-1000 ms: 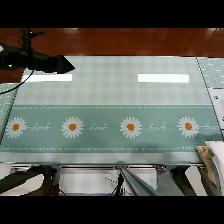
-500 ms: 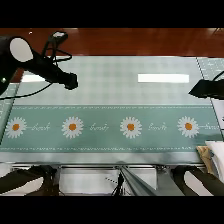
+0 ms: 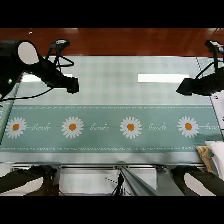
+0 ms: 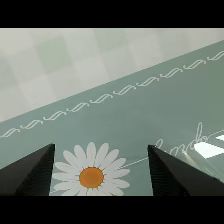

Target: Fold the shirts.

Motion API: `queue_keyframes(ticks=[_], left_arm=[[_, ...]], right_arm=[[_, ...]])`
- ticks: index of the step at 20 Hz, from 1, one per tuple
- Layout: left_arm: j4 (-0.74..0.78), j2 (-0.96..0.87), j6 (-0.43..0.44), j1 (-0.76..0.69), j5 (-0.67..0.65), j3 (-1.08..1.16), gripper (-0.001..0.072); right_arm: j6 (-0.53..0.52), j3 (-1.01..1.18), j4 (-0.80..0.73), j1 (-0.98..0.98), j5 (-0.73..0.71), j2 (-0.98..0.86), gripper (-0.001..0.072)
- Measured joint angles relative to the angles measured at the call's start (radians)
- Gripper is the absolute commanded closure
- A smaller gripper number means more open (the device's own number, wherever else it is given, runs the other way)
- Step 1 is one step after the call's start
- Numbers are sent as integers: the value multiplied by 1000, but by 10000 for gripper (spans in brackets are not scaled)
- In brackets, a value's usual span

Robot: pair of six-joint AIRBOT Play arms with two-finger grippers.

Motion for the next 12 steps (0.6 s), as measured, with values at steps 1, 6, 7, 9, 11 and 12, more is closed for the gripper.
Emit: queue_keyframes(ticks=[1, 6, 7, 9, 11, 12], left_arm=[[0, 0, 0, 0, 0, 0, -8], [-2, -1, -3, 0, -1, 0, -9], [-2, -1, -3, 0, -1, 0, -9], [-2, -1, -3, 0, -2, 0, -9], [-2, -1, -3, 0, -2, 0, -9], [-2, -1, -4, 0, -2, 0, -9]], right_arm=[[0, 0, 5, 1, 0, -1, 119], [3, 0, 15, 4, -5, -4, 119], [3, 0, 15, 4, -5, -4, 119], [3, 0, 16, 4, -6, -4, 119], [3, 0, 16, 4, -6, -4, 119], [3, 0, 16, 4, -6, -4, 119]])
